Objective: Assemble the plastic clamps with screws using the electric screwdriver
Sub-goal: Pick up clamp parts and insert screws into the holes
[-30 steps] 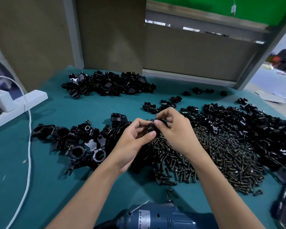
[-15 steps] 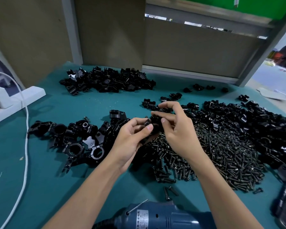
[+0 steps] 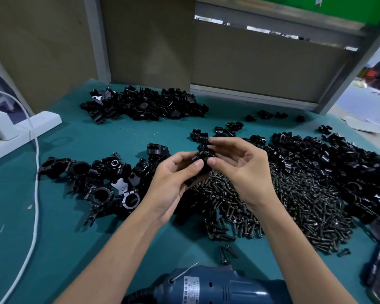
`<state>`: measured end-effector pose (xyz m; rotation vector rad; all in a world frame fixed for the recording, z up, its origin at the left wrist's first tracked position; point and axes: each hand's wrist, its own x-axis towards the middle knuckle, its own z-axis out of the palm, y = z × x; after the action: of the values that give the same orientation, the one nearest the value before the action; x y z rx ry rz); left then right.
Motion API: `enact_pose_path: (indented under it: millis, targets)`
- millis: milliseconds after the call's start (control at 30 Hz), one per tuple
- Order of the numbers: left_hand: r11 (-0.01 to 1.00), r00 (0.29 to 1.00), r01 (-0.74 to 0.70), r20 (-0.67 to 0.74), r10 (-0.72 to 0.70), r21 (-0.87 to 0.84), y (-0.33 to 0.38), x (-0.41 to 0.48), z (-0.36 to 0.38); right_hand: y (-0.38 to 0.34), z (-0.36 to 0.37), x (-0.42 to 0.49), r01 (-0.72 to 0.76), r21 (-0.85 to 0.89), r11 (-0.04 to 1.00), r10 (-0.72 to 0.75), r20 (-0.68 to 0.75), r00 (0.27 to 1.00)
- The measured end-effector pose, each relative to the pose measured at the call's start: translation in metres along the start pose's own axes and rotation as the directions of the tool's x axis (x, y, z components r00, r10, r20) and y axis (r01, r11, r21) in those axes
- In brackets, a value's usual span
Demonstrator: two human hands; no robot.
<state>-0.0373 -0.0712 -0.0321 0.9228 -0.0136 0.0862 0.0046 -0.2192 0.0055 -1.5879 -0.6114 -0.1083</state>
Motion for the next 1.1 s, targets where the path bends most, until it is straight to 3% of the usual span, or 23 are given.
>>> enact_pose_path:
  millis: [400,567,700,833,1000,1100]
  targets:
    - [0.999,0.999,-0.031,-0.023,0.03,-0.04,0.003,-0.001,-0.002,0.006,0.005,-0.002,0.06,-0.069,0.996,-0.056,0.059,0.997]
    - [0.995,0.999,-0.002,0.034,0.006,-0.104,0.006,0.0,-0.007,0.0,0.01,-0.004,0.079,-0.125,0.989,-0.072,0.055,0.996]
    - [0.986,0.999,0.017,0.043,-0.01,-0.167,0.007,0.002,-0.009,-0.01,0.0,0.001,0.006,-0.314,0.949,0.001,0.024,1.0]
    - [0.967,0.999,0.025,0.05,-0.012,-0.255,0.009,0.003,-0.013,-0.012,-0.051,0.021,-0.2,-0.554,0.808,0.146,-0.14,0.979]
    - [0.978,0.999,0.038,0.025,-0.034,-0.207,0.007,0.004,-0.011,0.007,-0.126,0.027,-0.395,-0.807,0.438,0.323,-0.269,0.907]
    - [0.985,1.0,0.031,0.01,-0.03,-0.167,0.007,0.004,-0.01,0.004,-0.137,0.02,-0.421,-0.819,0.391,0.457,-0.224,0.861]
